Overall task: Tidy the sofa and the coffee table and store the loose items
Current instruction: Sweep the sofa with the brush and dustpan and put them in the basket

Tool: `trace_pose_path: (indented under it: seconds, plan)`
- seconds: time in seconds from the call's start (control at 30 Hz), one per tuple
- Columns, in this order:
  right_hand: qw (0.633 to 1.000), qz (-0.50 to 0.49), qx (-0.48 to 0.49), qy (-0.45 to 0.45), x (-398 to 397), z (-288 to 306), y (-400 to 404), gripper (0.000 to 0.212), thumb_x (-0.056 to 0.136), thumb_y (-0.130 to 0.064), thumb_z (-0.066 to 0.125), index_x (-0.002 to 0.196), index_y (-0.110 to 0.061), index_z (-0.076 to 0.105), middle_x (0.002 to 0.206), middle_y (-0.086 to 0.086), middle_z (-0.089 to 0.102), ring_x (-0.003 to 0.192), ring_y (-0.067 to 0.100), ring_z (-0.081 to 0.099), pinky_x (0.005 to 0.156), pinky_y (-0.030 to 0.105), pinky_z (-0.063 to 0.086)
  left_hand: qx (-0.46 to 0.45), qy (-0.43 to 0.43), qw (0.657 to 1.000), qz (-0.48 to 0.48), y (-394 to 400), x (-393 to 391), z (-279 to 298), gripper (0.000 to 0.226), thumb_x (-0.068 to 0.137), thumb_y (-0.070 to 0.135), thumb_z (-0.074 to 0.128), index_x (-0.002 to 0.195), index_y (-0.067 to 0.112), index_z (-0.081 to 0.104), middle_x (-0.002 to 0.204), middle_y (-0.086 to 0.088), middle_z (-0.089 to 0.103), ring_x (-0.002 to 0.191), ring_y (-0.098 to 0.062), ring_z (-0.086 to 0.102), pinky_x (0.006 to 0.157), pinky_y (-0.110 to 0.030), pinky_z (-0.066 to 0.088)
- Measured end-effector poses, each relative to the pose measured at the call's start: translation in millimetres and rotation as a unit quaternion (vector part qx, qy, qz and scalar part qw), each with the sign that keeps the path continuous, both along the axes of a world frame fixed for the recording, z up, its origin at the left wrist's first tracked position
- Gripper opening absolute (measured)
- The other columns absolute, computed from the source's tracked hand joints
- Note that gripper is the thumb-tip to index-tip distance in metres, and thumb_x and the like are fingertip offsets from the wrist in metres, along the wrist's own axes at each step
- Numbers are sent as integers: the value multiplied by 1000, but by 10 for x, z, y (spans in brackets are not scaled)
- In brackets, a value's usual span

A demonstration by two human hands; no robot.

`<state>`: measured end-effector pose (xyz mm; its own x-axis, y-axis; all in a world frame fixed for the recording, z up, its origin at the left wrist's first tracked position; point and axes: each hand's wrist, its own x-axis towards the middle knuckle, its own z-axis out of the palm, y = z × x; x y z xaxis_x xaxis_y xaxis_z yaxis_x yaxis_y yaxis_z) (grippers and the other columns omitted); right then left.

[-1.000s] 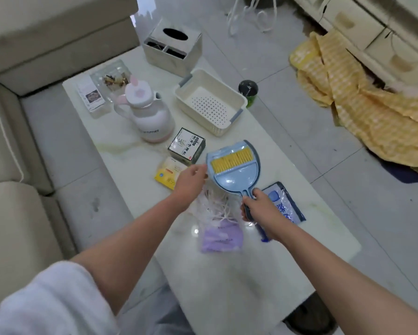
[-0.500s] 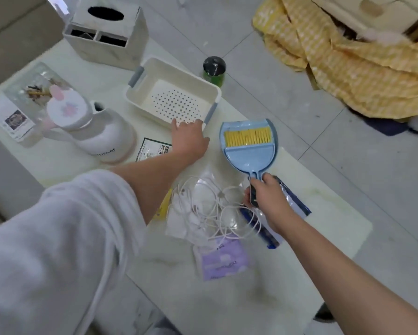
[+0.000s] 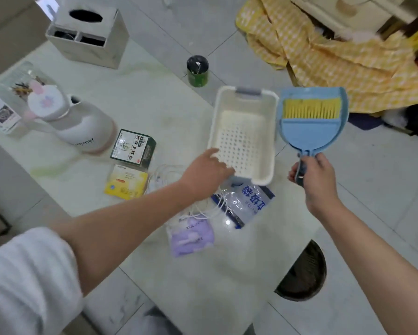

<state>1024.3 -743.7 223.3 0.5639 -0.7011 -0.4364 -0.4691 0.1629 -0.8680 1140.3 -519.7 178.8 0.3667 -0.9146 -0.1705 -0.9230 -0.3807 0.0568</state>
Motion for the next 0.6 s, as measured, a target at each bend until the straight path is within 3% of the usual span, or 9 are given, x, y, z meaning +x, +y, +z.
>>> trace_pose_path:
  seconds: [0.13, 0.23, 0.3, 0.37, 0.43, 0.5, 0.6]
  plan:
    - [997, 24, -42, 64, -451, 33, -438, 4, 90, -14, 49, 87, -12, 47, 64, 9, 50, 56, 20, 49, 59, 36, 45, 46, 2, 991, -124, -480, -874, 24, 44, 78, -1, 51, 108, 29, 64, 85, 4, 68, 92, -21, 62, 122, -42, 13]
    - [989, 52, -42, 132, -920, -109, -618, 7, 92, -12, 48, 86, -10, 49, 68, 14, 51, 57, 21, 48, 60, 36, 46, 67, 21, 983, -169, -752, -1430, -29, 34, 76, 5, 62, 96, 32, 67, 76, 7, 68, 88, -17, 62, 117, -42, 28]
    - [984, 62, -29, 167, -1218, -219, -672, 10, 93, -12, 49, 84, -9, 49, 69, 16, 52, 56, 22, 48, 59, 36, 46, 95, 44, 978, -181, -786, -1703, -191, 32, 80, 7, 62, 101, 30, 65, 84, 5, 68, 94, -20, 60, 109, -42, 36]
    - [977, 75, -28, 196, -1504, -324, -724, 15, 94, -15, 50, 81, -9, 49, 66, 13, 54, 56, 22, 49, 59, 36, 46, 116, 79, 974, -177, -762, -1872, -327, 32, 85, 8, 58, 112, 25, 61, 96, 1, 67, 101, -25, 57, 90, -38, 44]
    - [973, 88, -22, 213, -1734, -417, -744, 17, 95, -18, 51, 79, -11, 50, 64, 10, 56, 55, 22, 50, 58, 35, 45, 124, 80, 978, -150, -692, -1895, -368, 32, 83, 14, 60, 113, 26, 64, 95, 2, 67, 97, -22, 60, 78, -32, 46]
    - [968, 101, -18, 229, -1897, -499, -757, 20, 95, -18, 51, 76, -12, 48, 63, 10, 56, 54, 21, 52, 56, 34, 45, 136, 74, 982, -106, -567, -1867, -426, 32, 84, 19, 61, 114, 28, 64, 98, 0, 67, 100, -22, 59, 79, -32, 46]
    - [960, 127, -4, 248, -1978, -588, -769, 21, 95, -19, 52, 76, -12, 49, 64, 8, 59, 55, 20, 57, 56, 33, 49, 218, 76, 972, -29, -370, -1805, -573, 31, 95, 17, 50, 126, 20, 53, 118, -9, 58, 117, -30, 47, 87, -40, 42]
